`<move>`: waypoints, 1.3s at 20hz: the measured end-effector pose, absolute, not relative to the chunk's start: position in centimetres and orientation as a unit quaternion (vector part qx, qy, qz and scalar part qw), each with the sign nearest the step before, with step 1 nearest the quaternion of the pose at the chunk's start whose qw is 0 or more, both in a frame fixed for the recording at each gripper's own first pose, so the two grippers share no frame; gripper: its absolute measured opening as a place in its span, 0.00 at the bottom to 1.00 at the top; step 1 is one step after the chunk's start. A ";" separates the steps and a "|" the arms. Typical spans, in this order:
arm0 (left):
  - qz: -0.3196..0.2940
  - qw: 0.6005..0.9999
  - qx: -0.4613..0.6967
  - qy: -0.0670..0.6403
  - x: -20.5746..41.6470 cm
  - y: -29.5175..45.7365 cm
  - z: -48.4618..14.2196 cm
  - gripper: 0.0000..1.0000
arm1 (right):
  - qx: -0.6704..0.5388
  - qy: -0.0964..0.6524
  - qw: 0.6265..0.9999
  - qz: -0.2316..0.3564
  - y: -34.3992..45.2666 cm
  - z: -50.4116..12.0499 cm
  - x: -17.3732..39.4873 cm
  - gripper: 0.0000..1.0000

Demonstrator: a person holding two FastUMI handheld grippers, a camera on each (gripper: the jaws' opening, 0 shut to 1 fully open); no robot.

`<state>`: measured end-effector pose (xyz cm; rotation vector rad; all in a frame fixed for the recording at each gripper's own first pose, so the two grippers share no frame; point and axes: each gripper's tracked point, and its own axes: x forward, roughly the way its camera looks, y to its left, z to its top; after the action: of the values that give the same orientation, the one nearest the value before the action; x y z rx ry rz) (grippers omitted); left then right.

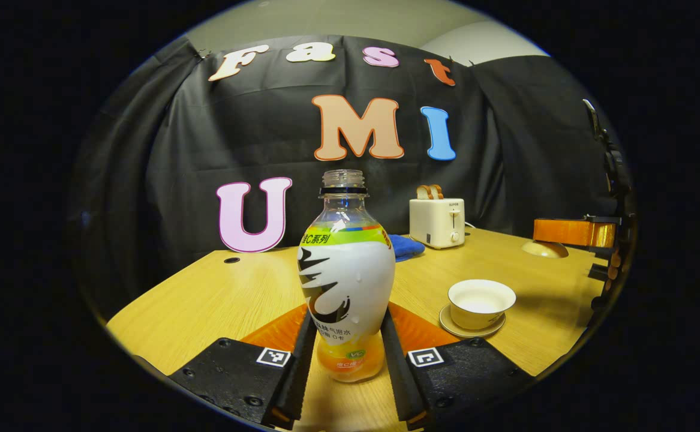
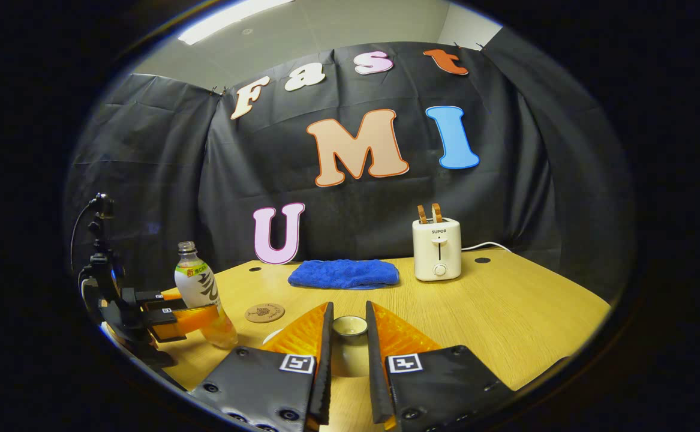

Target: Open the teacup lid with one hand, grasp the water bottle and pour water into the teacup with the other hand; after pouring, place the water bottle on the coaster and then close the teacup lid.

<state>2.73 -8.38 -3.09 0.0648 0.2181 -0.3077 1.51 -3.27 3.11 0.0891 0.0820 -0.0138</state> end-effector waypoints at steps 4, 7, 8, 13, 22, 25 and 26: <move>-0.153 0.979 0.088 0.099 3.9 -8.6 -1.5 0.51 | 0.040 0.038 0.998 -0.006 -3.5 3.4 1.4 0.28; -0.152 0.973 0.136 0.106 4.6 -8.5 -1.4 0.51 | 0.039 0.033 0.999 -0.010 -4.1 4.0 1.1 0.30; -0.155 0.970 0.153 0.112 4.7 -8.7 -1.6 0.51 | 0.040 0.033 0.999 -0.012 -4.3 4.1 1.0 0.30; -0.170 0.954 0.212 0.130 5.0 -9.7 -2.1 0.52 | 0.044 0.035 0.998 -0.026 -5.5 3.8 0.8 0.30; -0.196 0.897 0.375 0.129 5.1 -11.5 -4.8 0.51 | 0.048 0.045 0.997 -0.032 -6.4 2.9 1.2 0.32; -0.201 0.878 0.414 0.127 5.1 -12.0 -5.8 0.52 | 0.049 0.048 0.997 -0.033 -6.5 2.6 1.2 0.32; -0.203 0.871 0.430 0.123 5.2 -12.2 -5.9 0.52 | 0.050 0.049 0.997 -0.032 -6.5 2.6 1.2 0.28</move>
<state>5.19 -12.22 -5.94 0.8984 0.2570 -0.4234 1.24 -6.54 2.57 0.0993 0.0977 -0.0648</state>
